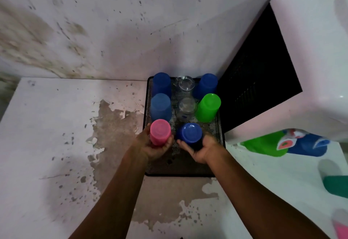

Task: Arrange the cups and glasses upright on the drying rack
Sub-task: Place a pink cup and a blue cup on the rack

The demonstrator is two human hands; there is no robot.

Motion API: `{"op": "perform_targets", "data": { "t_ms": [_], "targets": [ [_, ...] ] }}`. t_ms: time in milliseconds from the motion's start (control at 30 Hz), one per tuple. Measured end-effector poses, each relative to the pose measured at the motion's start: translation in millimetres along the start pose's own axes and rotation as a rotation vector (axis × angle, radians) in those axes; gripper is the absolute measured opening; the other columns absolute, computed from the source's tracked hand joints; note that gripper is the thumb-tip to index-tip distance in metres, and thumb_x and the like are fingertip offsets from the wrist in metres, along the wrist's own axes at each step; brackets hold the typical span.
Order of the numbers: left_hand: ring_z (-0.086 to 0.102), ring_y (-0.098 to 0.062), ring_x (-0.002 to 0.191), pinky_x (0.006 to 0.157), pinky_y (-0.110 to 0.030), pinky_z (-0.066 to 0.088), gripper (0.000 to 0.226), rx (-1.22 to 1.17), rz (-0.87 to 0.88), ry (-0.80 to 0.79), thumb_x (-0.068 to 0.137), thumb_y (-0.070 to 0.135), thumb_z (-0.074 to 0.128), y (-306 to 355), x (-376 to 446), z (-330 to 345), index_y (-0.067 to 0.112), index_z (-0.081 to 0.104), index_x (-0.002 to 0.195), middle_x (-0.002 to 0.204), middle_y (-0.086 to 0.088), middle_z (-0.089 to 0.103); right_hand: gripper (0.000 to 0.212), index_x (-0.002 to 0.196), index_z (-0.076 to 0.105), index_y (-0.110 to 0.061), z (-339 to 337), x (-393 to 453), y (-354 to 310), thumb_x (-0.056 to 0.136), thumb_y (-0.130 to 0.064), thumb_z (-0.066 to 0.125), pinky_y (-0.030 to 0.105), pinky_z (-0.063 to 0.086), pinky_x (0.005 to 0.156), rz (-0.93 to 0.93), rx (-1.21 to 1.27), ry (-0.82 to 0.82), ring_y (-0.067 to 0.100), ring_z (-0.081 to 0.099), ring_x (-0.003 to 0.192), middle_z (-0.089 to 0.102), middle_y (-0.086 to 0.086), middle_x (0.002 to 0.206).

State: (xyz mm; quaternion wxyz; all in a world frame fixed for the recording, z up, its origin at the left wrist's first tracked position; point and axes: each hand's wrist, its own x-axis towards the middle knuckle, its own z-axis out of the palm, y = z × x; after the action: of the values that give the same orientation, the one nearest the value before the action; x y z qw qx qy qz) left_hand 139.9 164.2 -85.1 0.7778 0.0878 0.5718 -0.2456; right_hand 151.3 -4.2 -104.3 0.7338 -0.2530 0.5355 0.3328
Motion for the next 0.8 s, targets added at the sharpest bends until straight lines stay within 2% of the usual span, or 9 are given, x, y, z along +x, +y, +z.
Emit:
{"op": "perform_targets", "data": {
  "t_ms": [167,233,267,333,467,533,633,700,800],
  "targets": [
    [0.061,-0.043,0.099,0.058,-0.052,0.052,0.079,-0.004,-0.021,0.002,0.079,0.044,0.073,1.7,-1.7,-1.1,-0.001,0.037,0.134,0.121,-0.03,0.055,0.047,0.126,0.059,-0.007,7.6,4.8,-2.9,0.089,-0.036,0.057,0.039,0.05,0.031,-0.008,0.042,0.016,0.038,0.055,0.121,0.059,0.021,0.127],
    [0.06,-0.044,0.101,0.059,-0.053,0.052,0.08,0.004,-0.018,0.004,0.08,0.047,0.07,0.6,-4.6,-1.2,-0.001,0.036,0.134,0.122,-0.032,0.054,0.046,0.129,0.058,-0.008,9.3,3.9,-3.0,0.092,-0.036,0.053,0.045,0.057,0.044,-0.03,0.038,0.021,0.039,0.055,0.121,0.059,0.021,0.129],
    [0.06,-0.045,0.102,0.06,-0.053,0.052,0.08,0.008,-0.019,0.008,0.081,0.049,0.068,0.2,-5.6,-1.6,-0.001,0.035,0.135,0.123,-0.033,0.052,0.046,0.129,0.058,-0.008,9.0,3.2,-3.3,0.093,-0.036,0.051,0.048,0.06,0.061,-0.038,0.022,0.023,0.039,0.056,0.12,0.059,0.021,0.13],
    [0.059,-0.047,0.102,0.063,-0.054,0.052,0.082,0.009,-0.031,0.025,0.083,0.057,0.058,-2.3,-9.4,-4.6,-0.001,0.034,0.135,0.125,-0.036,0.05,0.049,0.129,0.056,-0.008,3.5,-1.4,-1.9,0.094,-0.041,0.047,0.051,0.053,0.079,-0.044,-0.022,0.009,0.042,0.057,0.116,0.058,0.025,0.128],
    [0.061,-0.035,0.1,0.07,-0.04,0.05,0.086,0.258,0.033,0.051,0.086,0.069,0.036,-8.6,-22.7,-14.4,-0.009,0.047,0.121,0.118,-0.03,0.06,0.063,0.115,0.054,-0.001,-15.0,-13.9,3.3,0.088,-0.057,0.048,0.053,0.051,0.074,-0.05,-0.138,0.058,0.042,0.061,0.088,0.059,0.026,0.106],
    [0.058,-0.027,0.082,0.063,-0.031,0.041,0.078,0.547,0.223,0.153,0.088,0.067,0.032,-17.3,-30.9,-17.6,-0.004,0.054,0.111,0.105,-0.023,0.066,0.055,0.1,0.058,-0.004,-23.6,-22.4,10.4,0.084,-0.056,0.051,0.043,0.051,0.071,-0.18,-0.319,0.204,0.033,0.06,0.08,0.06,0.018,0.09],
    [0.054,-0.019,0.081,0.062,-0.027,0.038,0.048,0.92,0.876,0.329,0.093,0.048,0.048,-28.1,-36.7,-20.6,0.006,0.056,0.117,0.106,-0.014,0.062,0.018,0.09,0.059,-0.015,-28.7,-31.9,20.1,0.075,-0.023,0.066,0.03,0.047,0.063,-0.671,-0.533,0.332,0.021,0.059,0.073,0.063,0.01,0.085],
    [0.057,-0.021,0.096,0.068,-0.027,0.046,0.054,1.234,1.304,0.323,0.083,0.037,0.068,-30.9,-37.4,-23.7,0.011,0.05,0.127,0.115,-0.011,0.058,0.046,0.104,0.056,-0.019,-28.1,-35.3,22.1,0.063,-0.007,0.072,0.024,0.048,0.068,-0.968,-0.756,0.312,0.013,0.06,0.078,0.063,0.002,0.094],
    [0.049,-0.027,0.113,0.086,-0.041,0.048,0.094,1.725,1.443,0.283,0.063,0.032,0.084,-29.0,-25.5,-24.8,0.017,0.034,0.141,0.13,-0.013,0.045,0.086,0.129,0.046,-0.027,-20.9,-33.1,23.2,0.052,-0.014,0.082,0.025,0.046,0.09,-1.254,-1.162,0.235,0.01,0.053,0.104,0.051,0.002,0.121]
  ]
}}
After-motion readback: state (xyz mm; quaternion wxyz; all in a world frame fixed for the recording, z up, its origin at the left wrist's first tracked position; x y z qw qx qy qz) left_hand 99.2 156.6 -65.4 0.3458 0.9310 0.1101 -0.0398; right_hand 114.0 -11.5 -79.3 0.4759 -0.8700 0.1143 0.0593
